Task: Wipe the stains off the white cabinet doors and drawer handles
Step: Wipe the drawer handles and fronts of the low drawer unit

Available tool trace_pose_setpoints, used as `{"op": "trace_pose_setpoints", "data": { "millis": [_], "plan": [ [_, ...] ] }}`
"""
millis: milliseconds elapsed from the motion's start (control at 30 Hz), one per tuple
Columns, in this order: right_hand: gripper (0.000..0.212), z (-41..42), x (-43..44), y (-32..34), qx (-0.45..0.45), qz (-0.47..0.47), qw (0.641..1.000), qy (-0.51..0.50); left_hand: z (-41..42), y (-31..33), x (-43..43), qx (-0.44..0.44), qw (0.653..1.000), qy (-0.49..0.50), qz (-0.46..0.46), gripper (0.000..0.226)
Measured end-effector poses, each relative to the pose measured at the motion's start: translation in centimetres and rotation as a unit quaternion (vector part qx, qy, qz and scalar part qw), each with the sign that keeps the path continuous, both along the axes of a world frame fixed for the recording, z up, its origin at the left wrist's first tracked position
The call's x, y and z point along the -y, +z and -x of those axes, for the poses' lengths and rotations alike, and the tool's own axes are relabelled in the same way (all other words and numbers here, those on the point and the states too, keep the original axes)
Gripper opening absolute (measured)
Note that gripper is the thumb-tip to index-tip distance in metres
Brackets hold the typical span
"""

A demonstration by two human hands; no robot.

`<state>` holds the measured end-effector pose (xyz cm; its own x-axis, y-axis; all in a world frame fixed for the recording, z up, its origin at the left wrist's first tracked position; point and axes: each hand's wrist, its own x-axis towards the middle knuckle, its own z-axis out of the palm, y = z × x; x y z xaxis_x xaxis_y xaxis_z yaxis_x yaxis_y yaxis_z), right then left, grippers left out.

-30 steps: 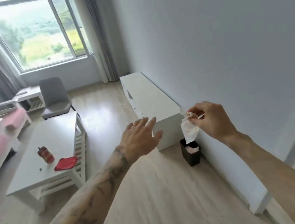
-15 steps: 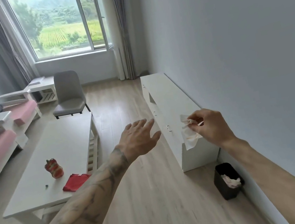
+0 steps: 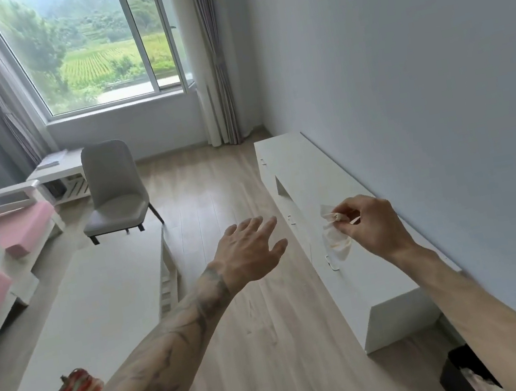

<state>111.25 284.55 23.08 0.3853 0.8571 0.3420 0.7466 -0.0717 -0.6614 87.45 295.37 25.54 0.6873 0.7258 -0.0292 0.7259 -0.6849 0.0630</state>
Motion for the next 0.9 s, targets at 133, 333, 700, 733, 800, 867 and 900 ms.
{"op": "trace_pose_setpoints", "data": {
  "millis": [133, 333, 700, 733, 800, 867, 900],
  "plan": [
    [0.008, -2.6, -8.8, -0.4, -0.007, 0.014, 1.000, -0.009, -3.1, 0.0, -9.2, 0.000, 1.000, -0.011, 0.005, 0.067],
    [0.008, -6.8, -19.7, -1.9, -0.010, 0.033, 0.998, -0.058, -8.1, -1.3, -23.2, -0.002, 0.998, -0.060, 0.004, 0.066],
    [0.009, -11.4, -32.4, -7.1, -0.041, 0.071, 0.962, -0.262, -19.1, -7.6, -46.2, -0.034, 0.973, -0.227, 0.034, 0.068],
    [0.008, -11.8, -33.1, -7.7, -0.048, 0.080, 0.956, -0.277, -20.2, -8.2, -47.5, -0.041, 0.969, -0.241, 0.039, 0.068],
    [0.009, -13.0, -34.5, -9.2, -0.059, 0.092, 0.946, -0.306, -22.6, -9.5, -50.0, -0.053, 0.961, -0.269, 0.040, 0.067],
    [0.012, -14.5, -36.1, -10.9, -0.074, 0.095, 0.935, -0.335, -25.4, -10.9, -52.3, -0.063, 0.953, -0.295, 0.041, 0.067],
    [0.013, -15.4, -36.9, -11.8, -0.078, 0.091, 0.929, -0.350, -26.9, -11.8, -53.3, -0.067, 0.949, -0.307, 0.041, 0.066]
  ]
}}
